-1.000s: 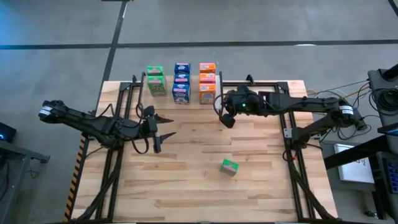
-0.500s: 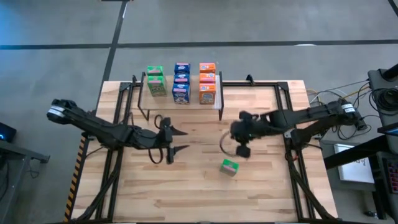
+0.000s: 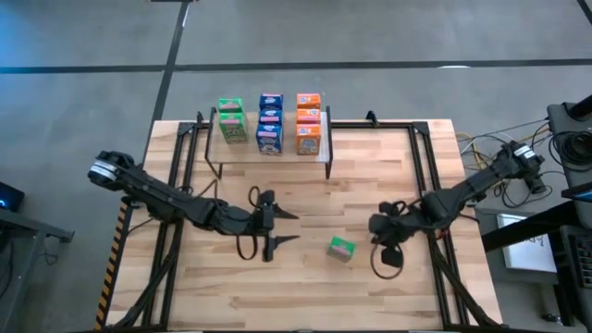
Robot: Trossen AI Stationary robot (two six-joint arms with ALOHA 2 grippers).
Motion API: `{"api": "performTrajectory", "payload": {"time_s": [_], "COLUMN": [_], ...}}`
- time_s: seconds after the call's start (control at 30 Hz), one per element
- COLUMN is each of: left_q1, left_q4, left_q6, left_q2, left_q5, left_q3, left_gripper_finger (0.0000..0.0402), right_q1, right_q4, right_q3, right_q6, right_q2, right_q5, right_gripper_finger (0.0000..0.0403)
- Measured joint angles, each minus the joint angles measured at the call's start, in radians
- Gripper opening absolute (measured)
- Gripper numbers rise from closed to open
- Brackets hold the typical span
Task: Stack cereal on shelf
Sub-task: Put the green cereal box on the shelf aligned with the other green cereal boxes
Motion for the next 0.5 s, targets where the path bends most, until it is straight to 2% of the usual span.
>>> {"api": "performTrajectory", "payload": {"time_s": [0.23,0.5], "left_q1": [-0.006,0.001], "left_q4": [0.024,0.025], "left_q6": [0.003,0.084], "left_q2": [0.176,0.344], "left_q5": [0.002,0.02], "left_q3": [0.137,0.265], "left_gripper_finger": [0.0229,0.029], "right_q1": [0.081,0.096], "right_q4": [0.207,0.275], "right_q3": [-0.127,-0.145], "right_q6": [0.042,-0.023], "right_q2": [-0.029,-0.036], "right_q5": [0.006,0.029], "right_gripper_finger": [0.0009,0.0009]}}
